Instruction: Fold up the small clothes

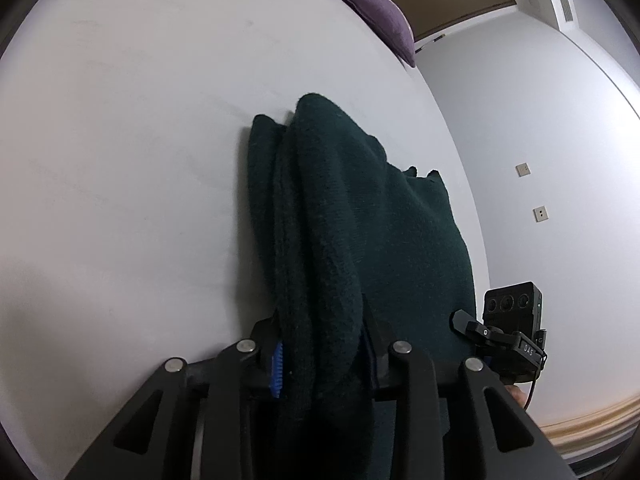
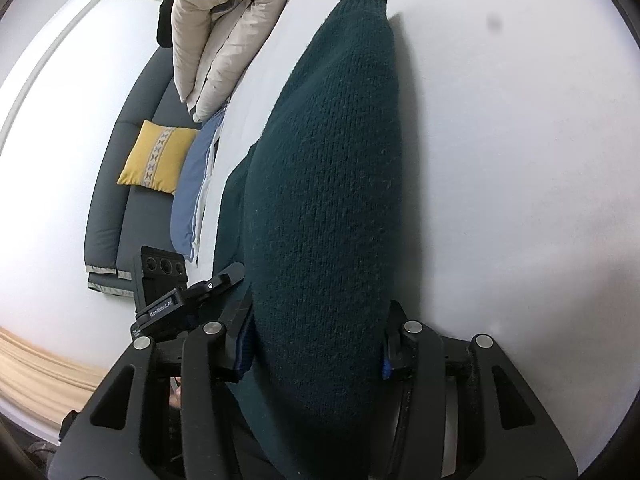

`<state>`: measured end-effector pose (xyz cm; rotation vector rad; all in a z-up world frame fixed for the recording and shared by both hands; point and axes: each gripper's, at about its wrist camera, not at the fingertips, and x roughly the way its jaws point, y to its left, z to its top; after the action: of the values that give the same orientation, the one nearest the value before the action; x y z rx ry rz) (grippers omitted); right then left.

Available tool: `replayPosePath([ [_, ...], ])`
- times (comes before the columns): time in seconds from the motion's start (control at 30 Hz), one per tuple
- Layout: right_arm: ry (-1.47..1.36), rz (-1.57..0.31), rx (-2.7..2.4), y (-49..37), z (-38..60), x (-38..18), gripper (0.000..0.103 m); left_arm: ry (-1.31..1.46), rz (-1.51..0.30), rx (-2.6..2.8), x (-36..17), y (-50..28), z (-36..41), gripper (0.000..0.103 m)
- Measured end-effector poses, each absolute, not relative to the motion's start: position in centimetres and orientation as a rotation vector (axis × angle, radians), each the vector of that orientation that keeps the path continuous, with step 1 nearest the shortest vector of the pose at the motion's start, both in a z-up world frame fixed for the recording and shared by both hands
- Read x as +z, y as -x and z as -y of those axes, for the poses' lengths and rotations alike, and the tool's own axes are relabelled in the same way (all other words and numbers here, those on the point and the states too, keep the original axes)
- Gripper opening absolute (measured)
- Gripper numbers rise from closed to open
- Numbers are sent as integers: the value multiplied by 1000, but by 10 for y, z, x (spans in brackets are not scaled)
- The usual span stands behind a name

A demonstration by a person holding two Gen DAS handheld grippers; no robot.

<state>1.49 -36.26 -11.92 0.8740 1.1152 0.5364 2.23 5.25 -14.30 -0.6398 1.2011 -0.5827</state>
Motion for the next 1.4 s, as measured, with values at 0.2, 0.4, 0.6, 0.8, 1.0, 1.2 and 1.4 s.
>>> replayPosePath([
  [0.2, -934, -1077, 441, -10, 386, -108, 50, 653, -1192, -555, -140, -15, -55, 37],
  [0.4, -840, -923, 264, 10, 419, -61, 51, 559, -1112, -445, -105, -8, -55, 40],
  [0.6, -777, -906, 367, -17, 390, -40, 51, 398, -978, -478, -55, -6, -23, 41],
  [0.8, -798, -939, 433, -61, 355, -52, 51, 301, -1012, -510, -73, -25, 19, 42],
  [1.0, -785, -998, 381, -99, 345, -76, 49, 337, -1060, -481, -102, -36, 12, 34],
  [1.2, -786, -1007, 348, -131, 341, -99, 49, 332, -1053, -480, -109, -32, 7, 27],
  [1.4, -771, -948, 316, -123, 350, -82, 51, 342, -1044, -487, -114, -29, 3, 25],
])
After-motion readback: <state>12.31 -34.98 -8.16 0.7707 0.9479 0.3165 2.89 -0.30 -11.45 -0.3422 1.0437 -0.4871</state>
